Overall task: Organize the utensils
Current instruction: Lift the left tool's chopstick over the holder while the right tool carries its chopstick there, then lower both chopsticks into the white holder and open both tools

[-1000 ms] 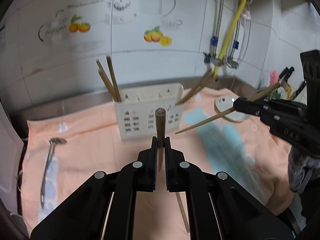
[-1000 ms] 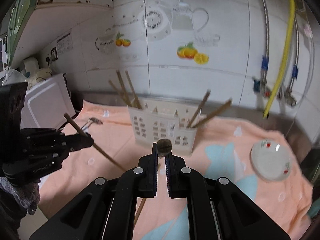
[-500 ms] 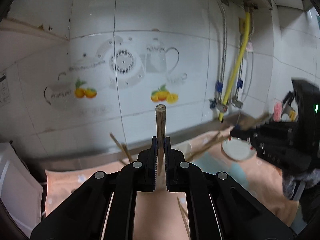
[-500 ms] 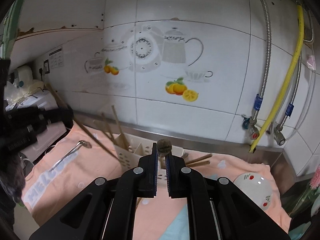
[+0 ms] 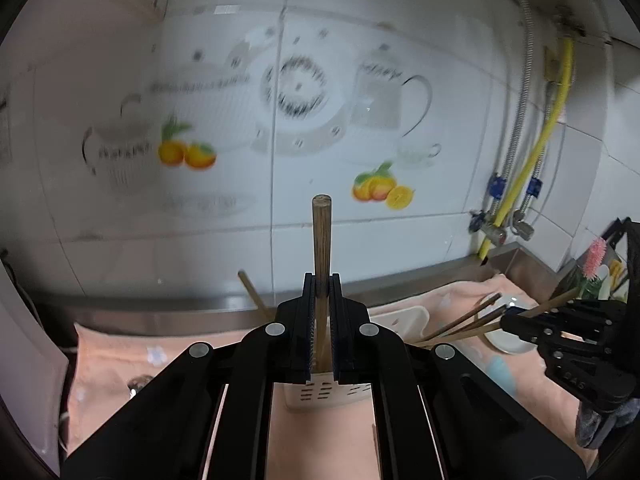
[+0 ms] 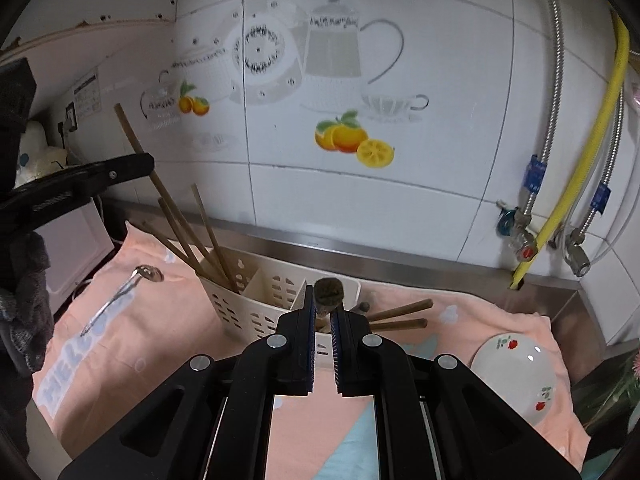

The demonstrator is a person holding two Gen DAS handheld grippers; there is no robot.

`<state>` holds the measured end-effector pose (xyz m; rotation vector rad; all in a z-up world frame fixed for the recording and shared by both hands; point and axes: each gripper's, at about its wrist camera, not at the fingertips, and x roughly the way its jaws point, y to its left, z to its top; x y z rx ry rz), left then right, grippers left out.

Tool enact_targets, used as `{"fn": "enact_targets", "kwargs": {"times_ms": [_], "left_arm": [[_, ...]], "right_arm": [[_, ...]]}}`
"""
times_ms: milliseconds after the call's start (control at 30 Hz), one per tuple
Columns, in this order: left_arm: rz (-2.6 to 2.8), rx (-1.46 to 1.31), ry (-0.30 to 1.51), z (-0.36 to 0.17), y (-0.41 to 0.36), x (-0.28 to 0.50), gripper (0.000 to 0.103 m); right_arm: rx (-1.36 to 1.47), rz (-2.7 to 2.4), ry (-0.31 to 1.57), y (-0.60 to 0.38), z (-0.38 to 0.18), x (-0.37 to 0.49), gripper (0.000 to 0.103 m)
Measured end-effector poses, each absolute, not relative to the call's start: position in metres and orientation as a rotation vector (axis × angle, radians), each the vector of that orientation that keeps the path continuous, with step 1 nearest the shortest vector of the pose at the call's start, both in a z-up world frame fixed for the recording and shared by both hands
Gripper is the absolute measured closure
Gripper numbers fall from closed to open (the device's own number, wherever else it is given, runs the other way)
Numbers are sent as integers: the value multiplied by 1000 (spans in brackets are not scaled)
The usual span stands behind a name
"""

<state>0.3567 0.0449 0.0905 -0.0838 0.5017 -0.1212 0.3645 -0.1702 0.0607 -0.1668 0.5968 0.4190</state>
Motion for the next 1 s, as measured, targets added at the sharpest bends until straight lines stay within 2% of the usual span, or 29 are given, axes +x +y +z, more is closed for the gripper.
{"fn": "enact_targets", "kwargs": {"times_ms": [400,1000], "left_arm": [[-101,-120,597,56,58,381,97],[-87,-108,609,54,57,384,94]], "right_arm": [[-170,412,650,-164,39,386,96],[-132,430,660,-164,34,395,94]]}}
